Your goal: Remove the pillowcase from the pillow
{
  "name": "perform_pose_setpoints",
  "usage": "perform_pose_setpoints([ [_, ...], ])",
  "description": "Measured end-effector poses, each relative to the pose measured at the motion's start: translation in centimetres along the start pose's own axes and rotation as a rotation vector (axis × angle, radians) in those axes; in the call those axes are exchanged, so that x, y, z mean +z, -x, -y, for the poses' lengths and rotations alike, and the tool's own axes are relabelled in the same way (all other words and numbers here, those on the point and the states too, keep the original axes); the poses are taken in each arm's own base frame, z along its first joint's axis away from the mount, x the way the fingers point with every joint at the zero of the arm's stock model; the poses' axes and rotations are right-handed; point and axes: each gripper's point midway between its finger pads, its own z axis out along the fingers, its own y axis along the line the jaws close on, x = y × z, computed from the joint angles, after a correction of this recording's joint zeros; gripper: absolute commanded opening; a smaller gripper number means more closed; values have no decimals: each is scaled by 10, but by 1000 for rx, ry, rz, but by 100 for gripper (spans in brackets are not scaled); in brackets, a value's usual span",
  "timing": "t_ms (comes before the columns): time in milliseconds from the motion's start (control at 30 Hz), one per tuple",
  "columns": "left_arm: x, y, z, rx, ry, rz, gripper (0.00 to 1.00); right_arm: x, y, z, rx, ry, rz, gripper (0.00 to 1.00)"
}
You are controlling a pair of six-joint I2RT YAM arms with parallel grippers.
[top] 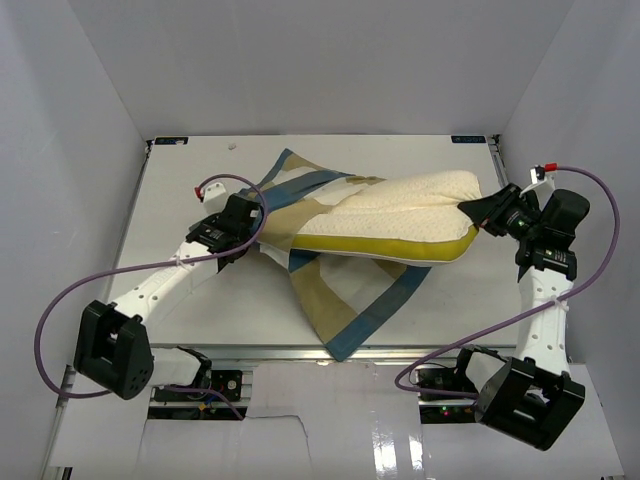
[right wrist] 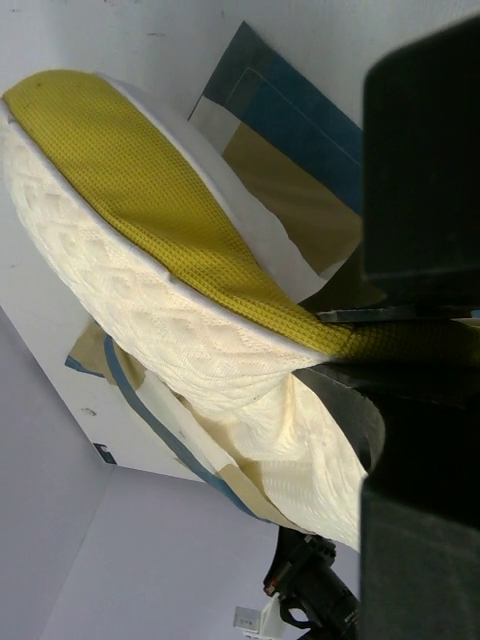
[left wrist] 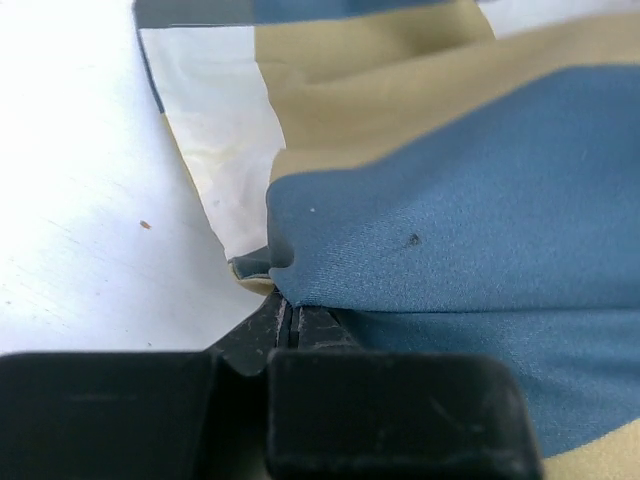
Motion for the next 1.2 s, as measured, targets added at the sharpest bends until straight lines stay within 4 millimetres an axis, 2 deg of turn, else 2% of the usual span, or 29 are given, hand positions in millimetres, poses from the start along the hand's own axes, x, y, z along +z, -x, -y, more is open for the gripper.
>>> perform_pose_setpoints([
  [300, 7, 39, -40, -173, 1, -2, 0, -3, 1, 11, 45, -20, -3, 8],
  [500, 13, 51, -30, -164, -38, -53, 0, -6, 5, 15, 59, -32, 12, 8],
  [600, 20, 65, -27, -158, -52, -89, 0, -7, 7, 17, 64, -37, 17, 8],
  [800, 45, 127, -19, -166, -58, -106, 0, -9, 8, 19, 76, -46, 26, 8],
  [1000, 42, 139, -39, -132, -17, -102, 0, -18, 21, 36, 100, -94, 75, 8],
  [1200, 42, 171, -71, -129, 92, -10, 0, -26, 37, 62, 116, -165, 139, 8],
])
